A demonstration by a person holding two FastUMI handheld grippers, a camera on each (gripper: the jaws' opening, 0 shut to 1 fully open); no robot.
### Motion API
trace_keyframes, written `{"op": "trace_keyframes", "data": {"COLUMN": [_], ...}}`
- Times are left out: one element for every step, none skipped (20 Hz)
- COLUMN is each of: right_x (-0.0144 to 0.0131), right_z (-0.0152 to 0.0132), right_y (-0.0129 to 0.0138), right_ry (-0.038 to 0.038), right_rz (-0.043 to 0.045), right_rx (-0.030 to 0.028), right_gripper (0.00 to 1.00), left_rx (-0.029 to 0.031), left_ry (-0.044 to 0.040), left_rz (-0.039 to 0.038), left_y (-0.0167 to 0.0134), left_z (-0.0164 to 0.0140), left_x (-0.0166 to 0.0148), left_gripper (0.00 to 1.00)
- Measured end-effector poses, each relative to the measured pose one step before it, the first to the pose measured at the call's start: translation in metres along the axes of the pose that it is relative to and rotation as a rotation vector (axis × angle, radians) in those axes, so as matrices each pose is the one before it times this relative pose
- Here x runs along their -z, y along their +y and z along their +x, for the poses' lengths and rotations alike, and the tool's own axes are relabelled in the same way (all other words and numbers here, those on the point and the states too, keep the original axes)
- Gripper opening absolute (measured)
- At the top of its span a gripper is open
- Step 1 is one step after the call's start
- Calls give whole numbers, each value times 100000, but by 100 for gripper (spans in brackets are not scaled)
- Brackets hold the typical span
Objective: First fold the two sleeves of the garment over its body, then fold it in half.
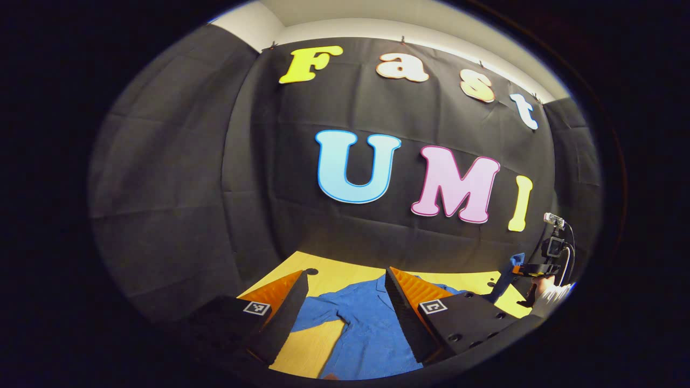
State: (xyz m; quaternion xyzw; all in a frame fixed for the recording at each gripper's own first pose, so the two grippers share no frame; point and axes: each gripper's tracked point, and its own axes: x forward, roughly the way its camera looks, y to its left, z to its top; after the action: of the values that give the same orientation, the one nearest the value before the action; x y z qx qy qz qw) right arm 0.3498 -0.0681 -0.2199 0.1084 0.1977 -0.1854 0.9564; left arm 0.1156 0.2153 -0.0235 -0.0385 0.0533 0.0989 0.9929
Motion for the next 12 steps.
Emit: {"op": "trace_keyframes", "data": {"right_x": [-62, -56, -304, -239, 300, 425, 594, 903, 1300, 1328, 1848, 1778], "right_z": [-103, -164, -477, -121, 243, 221, 274, 472, 388, 563, 816, 901], "right_y": [1982, 2166, 2518, 2511, 2816, 2887, 2482, 2729, 2625, 2220, 2086, 2022], "right_ry": [-176, -154, 163, -287, 72, 571, 688, 1146, 2201, 2256, 2758, 1845], "right_rz": [-779, -194, -8, 295, 473, 283, 20, 61, 472, 1160, 1236, -470], "right_rx": [-2070, -2456, -2257, -2654, -2972, -3251, -3161, -3075, -2997, -2966, -2498, -2101], "right_gripper": [3, 3, 3, 2, 3, 2, 3, 3, 3, 3, 3, 3], "left_rx": [-620, -857, -970, -1081, -1271, -1395, -1406, -1668, -1850, -2210, -2501, -2484], "left_ry": [-477, -266, -3, 117, -14, -25, 212, 432, 612, 857, 994, 1136], "left_rz": [-1280, -762, -244, 52, 134, 105, 38, -58, -56, 67, 78, 107], "left_y": [951, 985, 1001, 867, 1068, 1034, 932, 1061, 987, 1138, 986, 965], "left_z": [16, -56, -9, 9, -206, -244, -192, -457, -199, -337, -298, -365], "left_x": [-123, 62, 52, 182, -14, 106, 92, 226, 268, 361, 343, 401], "left_gripper": [82, 82, 82, 82, 82, 83, 83, 82, 82, 81, 81, 83]}}
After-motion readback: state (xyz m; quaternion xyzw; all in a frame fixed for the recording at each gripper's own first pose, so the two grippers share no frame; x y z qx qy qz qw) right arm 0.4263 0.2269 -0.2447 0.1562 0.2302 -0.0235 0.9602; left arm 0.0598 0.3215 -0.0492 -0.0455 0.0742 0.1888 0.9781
